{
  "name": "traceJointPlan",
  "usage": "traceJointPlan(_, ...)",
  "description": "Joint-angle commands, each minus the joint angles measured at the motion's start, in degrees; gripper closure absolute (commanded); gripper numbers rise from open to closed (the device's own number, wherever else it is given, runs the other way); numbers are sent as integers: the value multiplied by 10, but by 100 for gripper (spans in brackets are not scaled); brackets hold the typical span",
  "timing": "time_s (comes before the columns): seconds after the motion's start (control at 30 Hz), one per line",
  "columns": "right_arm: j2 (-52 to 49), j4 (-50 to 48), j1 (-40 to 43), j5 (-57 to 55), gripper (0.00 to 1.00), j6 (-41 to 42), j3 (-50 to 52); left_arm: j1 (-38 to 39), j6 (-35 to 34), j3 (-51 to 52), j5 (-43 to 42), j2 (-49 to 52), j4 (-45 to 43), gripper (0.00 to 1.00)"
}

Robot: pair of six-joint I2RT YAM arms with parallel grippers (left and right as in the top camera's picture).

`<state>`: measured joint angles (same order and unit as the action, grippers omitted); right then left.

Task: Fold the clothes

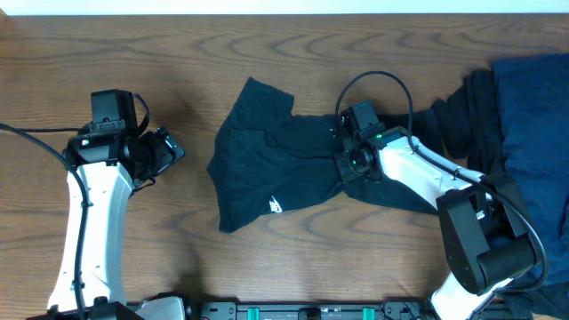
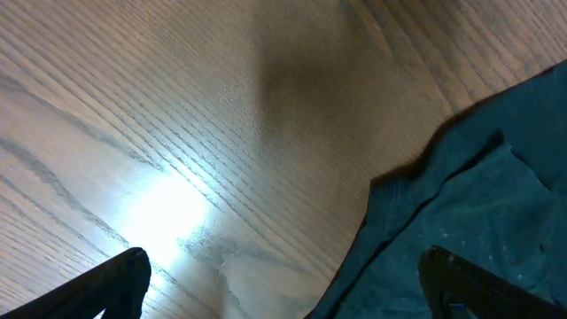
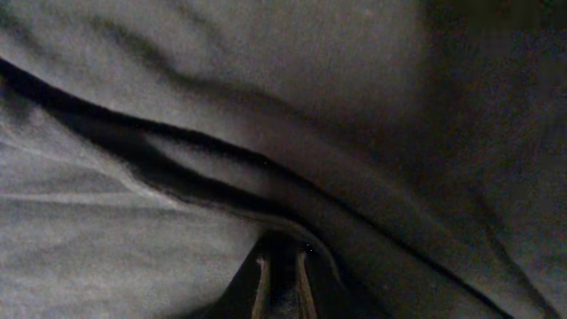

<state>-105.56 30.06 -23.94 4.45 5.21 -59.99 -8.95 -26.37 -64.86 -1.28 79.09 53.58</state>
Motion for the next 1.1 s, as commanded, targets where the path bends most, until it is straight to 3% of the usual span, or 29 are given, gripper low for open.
traceJointPlan(0.0, -5, 22, 0, 17, 88, 3, 9, -2, 0, -3, 5, -1, 1, 2)
traceJointPlan(0.27, -5, 94, -13, 77, 83, 3, 9, -2, 0, -3, 5, -1, 1, 2)
traceJointPlan(0.5, -5, 116, -18, 91, 73, -22, 8, -2, 0, -3, 5, -1, 1, 2)
traceJointPlan(1.07, -5, 115, -1, 61, 74, -27, -37, -2, 0, -3, 5, -1, 1, 2)
